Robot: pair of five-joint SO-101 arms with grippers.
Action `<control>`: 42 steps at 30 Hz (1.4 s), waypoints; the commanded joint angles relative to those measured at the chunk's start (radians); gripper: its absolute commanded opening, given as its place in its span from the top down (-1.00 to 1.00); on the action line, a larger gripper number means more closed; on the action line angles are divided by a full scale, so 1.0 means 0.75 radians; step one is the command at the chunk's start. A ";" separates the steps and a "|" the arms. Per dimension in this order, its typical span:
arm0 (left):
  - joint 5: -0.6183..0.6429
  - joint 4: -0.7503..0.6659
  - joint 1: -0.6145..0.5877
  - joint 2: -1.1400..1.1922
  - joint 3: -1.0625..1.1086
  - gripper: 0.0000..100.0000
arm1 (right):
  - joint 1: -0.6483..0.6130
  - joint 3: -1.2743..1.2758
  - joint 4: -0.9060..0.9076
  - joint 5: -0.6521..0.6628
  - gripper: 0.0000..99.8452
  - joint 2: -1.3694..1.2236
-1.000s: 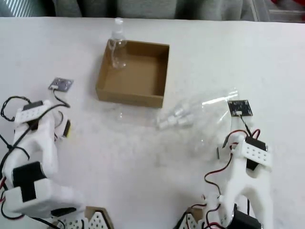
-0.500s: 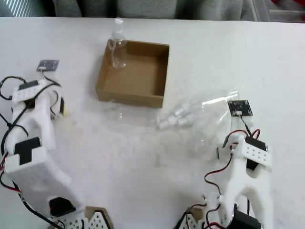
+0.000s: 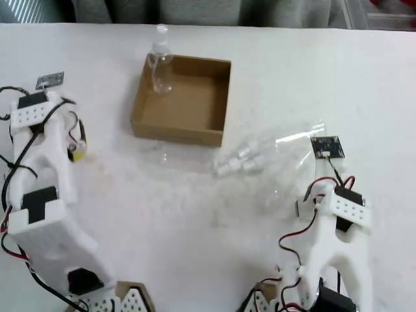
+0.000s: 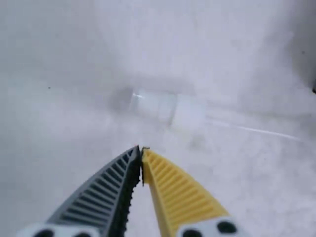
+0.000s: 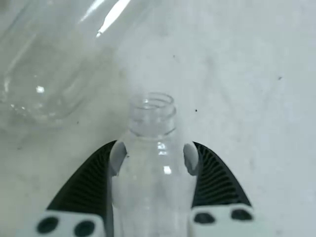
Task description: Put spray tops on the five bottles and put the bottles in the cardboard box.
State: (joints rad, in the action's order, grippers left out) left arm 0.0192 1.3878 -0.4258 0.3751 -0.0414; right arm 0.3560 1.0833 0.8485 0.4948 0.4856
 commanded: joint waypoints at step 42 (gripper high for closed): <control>0.947 -0.311 0.036 -0.001 0.170 0.58 | -0.052 0.016 -0.019 0.070 0.97 0.036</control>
State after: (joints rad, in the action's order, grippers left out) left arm 0.7603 1.1638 -0.3767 0.3798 0.0875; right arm 0.3253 1.0971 0.8470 0.5378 0.4872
